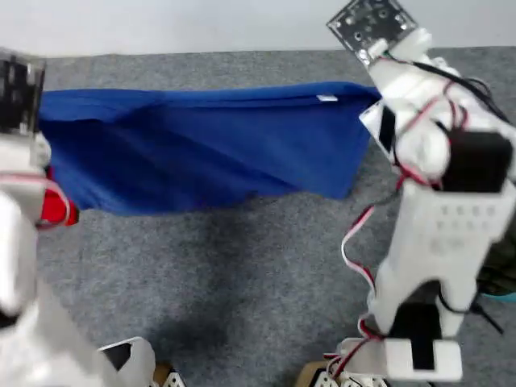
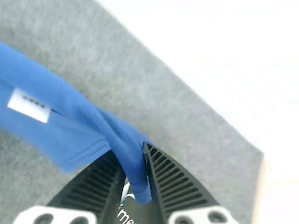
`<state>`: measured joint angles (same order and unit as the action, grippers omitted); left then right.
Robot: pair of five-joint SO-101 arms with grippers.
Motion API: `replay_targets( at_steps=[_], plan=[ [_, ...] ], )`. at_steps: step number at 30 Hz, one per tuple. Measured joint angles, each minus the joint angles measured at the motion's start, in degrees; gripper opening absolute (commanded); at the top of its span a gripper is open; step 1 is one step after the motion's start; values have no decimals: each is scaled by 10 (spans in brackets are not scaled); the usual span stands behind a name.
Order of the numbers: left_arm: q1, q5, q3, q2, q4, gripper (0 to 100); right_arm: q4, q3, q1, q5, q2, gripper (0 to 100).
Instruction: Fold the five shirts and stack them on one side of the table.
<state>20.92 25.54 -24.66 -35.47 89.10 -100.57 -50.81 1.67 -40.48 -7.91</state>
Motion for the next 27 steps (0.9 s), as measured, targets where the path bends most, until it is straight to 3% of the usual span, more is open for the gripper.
replay_targets(
  at_steps=[13, 19, 27],
  plan=[
    [-11, 0, -12, -263, 0, 5, -1, 56, 0, 7, -316, 13],
    [-11, 0, -2, -286, 31, 5, -1, 249, 0, 7, -438, 12],
    [-17, 36, 215, -267, 38, 5, 35, 537, 21, 7, -455, 11]
  ],
)
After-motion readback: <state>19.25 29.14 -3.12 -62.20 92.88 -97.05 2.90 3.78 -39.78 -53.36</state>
